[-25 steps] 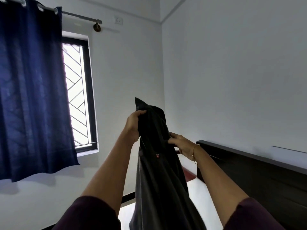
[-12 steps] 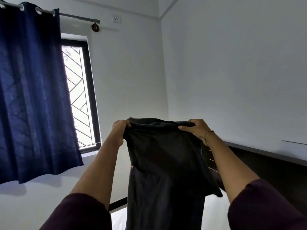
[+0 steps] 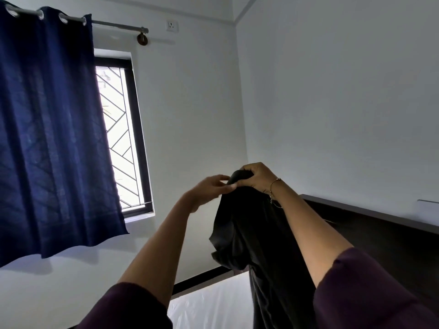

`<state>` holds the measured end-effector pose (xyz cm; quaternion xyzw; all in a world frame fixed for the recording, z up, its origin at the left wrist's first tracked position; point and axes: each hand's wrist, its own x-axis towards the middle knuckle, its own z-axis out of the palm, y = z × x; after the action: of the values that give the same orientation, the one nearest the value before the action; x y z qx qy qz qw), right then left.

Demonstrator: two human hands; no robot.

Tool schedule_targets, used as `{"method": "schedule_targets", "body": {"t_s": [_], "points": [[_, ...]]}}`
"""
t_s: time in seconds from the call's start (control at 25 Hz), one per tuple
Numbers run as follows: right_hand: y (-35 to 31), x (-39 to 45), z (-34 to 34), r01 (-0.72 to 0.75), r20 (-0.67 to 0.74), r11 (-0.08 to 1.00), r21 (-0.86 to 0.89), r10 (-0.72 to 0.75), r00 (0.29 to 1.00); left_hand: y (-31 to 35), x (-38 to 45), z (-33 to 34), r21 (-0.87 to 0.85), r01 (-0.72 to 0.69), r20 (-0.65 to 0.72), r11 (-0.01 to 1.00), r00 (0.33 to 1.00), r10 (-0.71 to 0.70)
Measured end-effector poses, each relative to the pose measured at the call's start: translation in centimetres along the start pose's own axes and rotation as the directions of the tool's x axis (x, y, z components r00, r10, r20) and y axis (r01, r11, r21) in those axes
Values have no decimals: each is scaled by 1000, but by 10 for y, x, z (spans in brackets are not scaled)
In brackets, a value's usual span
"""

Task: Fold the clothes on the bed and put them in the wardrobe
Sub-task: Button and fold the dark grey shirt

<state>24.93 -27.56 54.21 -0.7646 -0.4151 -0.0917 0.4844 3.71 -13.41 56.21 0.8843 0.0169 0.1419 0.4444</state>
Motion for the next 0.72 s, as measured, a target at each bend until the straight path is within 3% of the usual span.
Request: {"method": "schedule_targets", "body": {"t_s": [0.12, 0.24, 0.32, 0.44, 0.64, 0.72], "points": [[-7, -4, -13, 8, 20, 1000, 2, -8, 1000, 1, -7, 20, -125, -24, 32, 992, 999, 29], [-1, -8, -33, 4, -7, 1000, -22, -4, 1000, -2, -6, 25, -337, 99, 108, 936, 992, -66], [13, -12, -46, -22, -31, 996, -88, 19, 999, -7, -3, 26, -243, 136, 177, 960, 980, -94], [38, -24, -58, -98, -106, 986, -131, 85, 991, -16, -2, 24, -28, 77, 260, 997, 963, -67], [38, -38, -55, -133, -131, 989, -69, 123, 984, -9, -16, 45, -70, 63, 379, 996, 925, -32], [30, -39, -54, -134, -136, 989, -62, 125, 983, -8, -21, 54, -155, 103, 363, 982, 931, -40]]}}
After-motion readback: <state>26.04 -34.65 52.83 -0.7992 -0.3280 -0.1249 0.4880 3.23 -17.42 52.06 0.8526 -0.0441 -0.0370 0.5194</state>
